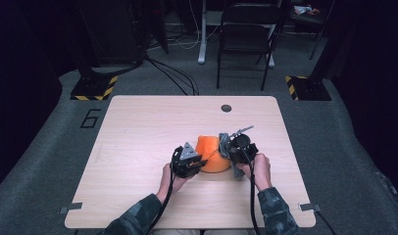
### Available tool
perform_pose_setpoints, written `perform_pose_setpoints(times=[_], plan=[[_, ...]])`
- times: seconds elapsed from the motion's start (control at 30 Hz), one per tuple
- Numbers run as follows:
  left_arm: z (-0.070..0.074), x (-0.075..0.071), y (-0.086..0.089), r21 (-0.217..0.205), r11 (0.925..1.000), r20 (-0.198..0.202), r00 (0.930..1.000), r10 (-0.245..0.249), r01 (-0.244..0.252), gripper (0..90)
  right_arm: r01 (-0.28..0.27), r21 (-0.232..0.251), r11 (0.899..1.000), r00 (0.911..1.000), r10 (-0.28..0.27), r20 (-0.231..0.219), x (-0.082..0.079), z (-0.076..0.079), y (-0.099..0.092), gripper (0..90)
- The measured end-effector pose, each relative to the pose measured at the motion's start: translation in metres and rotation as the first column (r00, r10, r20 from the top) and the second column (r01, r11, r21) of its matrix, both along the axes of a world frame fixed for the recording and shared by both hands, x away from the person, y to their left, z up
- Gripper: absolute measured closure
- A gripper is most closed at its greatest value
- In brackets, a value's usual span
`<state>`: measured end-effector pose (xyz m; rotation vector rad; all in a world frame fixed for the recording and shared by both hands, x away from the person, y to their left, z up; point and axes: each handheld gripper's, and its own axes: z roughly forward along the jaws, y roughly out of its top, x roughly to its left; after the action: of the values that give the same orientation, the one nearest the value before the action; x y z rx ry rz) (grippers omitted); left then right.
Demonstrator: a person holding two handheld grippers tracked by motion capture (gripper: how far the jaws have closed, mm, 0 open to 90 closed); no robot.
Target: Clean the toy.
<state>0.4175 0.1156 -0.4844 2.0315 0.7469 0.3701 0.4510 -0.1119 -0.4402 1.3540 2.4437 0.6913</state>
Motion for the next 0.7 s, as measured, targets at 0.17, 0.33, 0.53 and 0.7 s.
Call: perform_pose_setpoints(times=[0.17,0.33,0.53,0.7], plan=[[0.0,0.001,0.002,0.001,1.0,-0.003,1.0,0.007,-0.007,73.2,0.039,-0.028,0.999,0.9988,-0.04,-0.03,0.004,-0.009,-0.008,78.4],[-0.001,0.004,0.004,-0.009,0.9999,-0.009,0.9999,0.013,-0.013,73.3,0.082,0.0,0.997,0.9926,-0.082,-0.09,0.011,-0.041,-0.017,78.3],[-0.003,0.006,0.006,-0.03,0.9991,-0.021,0.9993,0.03,-0.031,72.9,0.093,0.01,0.996,0.9902,-0.092,-0.105,0.015,-0.034,-0.025,78.3],[-0.003,0.009,0.01,-0.048,0.9979,-0.034,0.9985,0.042,-0.044,72.2,0.04,0.095,0.995,0.9985,-0.036,-0.041,0.004,0.008,-0.022,78.2]])
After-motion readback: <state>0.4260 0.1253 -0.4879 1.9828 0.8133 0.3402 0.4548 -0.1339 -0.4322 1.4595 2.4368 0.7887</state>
